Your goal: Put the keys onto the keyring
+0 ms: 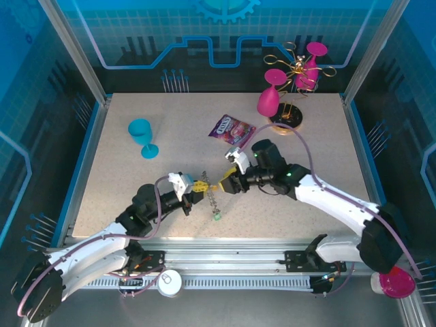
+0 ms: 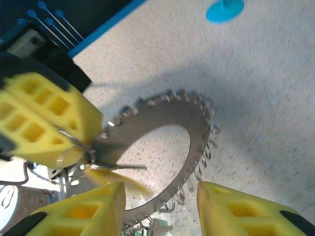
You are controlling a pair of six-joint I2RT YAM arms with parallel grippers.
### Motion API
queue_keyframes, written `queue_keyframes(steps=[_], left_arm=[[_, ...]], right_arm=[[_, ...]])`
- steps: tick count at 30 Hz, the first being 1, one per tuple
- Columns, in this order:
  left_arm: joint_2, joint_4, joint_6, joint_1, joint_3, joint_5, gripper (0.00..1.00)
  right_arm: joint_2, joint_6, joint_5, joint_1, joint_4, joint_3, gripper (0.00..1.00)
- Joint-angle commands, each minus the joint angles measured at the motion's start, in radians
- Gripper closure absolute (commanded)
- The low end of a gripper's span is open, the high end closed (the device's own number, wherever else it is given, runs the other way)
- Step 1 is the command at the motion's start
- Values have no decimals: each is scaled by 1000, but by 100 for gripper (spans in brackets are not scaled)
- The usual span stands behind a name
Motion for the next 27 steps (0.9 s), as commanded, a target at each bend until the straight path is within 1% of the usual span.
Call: queue_keyframes(steps=[1,2,5,7,10,12,14,19,27], left_arm=[[7,130,74,-4,-8,78,100],[10,140,84,-3,-10,87,100],[24,158,129,-3,-10,132,100],[32,151,161,-2,-3,161,100],[40,120,188,-3,13,186,100],[45,123,193,-3,16,195,100],[49,126,193,-2,16,200,100],[51,129,188,-2,17,215,100],[55,128,179,-2,18,234,100]], right_arm=[[-101,-217,-67,-36,21,-3,54],[-119,-255,-90,-41,47,-30,54],[-156,-393,-224,-43,140,-97,57],[-146,-407,-225,-41,167,-103,62],[-120,-435,-253,-41,141,-70,70],[-107,-455,-284,-38,134,-63,74],[-98,-479,-312,-27,119,-58,75],[-69,-533,-320,6,77,-51,77],[-33,-548,-254,32,80,-41,77]])
